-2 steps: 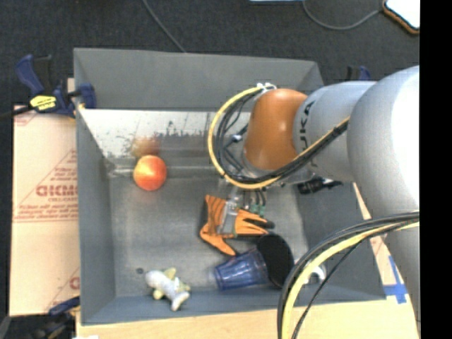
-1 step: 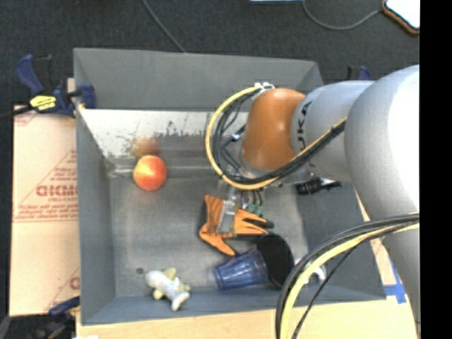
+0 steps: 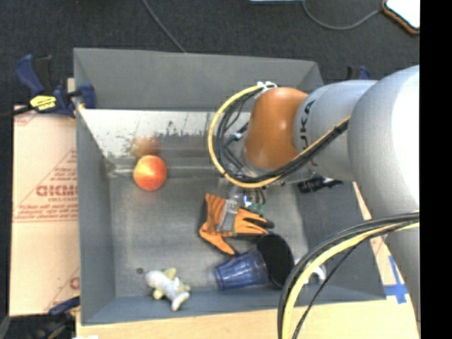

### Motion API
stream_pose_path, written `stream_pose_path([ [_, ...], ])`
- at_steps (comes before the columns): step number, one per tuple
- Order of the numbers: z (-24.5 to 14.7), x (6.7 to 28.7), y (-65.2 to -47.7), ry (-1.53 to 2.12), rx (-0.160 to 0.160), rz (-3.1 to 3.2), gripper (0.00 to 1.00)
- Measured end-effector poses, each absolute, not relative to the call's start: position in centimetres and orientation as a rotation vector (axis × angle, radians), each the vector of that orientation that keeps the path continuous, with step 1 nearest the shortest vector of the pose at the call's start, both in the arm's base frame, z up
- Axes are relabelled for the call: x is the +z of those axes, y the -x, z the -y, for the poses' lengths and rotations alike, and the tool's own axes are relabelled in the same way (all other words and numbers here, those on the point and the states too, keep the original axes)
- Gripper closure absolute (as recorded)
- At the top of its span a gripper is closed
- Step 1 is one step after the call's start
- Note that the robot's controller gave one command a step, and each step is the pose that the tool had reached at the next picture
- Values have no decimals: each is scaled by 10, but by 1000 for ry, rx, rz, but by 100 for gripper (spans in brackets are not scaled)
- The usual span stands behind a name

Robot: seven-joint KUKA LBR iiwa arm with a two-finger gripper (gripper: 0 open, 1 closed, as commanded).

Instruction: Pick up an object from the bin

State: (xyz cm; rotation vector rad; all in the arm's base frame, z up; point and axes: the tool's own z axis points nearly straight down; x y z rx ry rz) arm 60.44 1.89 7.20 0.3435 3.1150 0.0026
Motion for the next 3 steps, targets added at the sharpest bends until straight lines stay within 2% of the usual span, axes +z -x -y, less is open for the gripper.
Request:
stream_pose_path([
  [1,-22,73,-604,-368,5,-3113,0],
  [2,-18,74,-606,-346,3,-3109,100],
  [3,-18,74,-606,-346,3,-3109,100],
])
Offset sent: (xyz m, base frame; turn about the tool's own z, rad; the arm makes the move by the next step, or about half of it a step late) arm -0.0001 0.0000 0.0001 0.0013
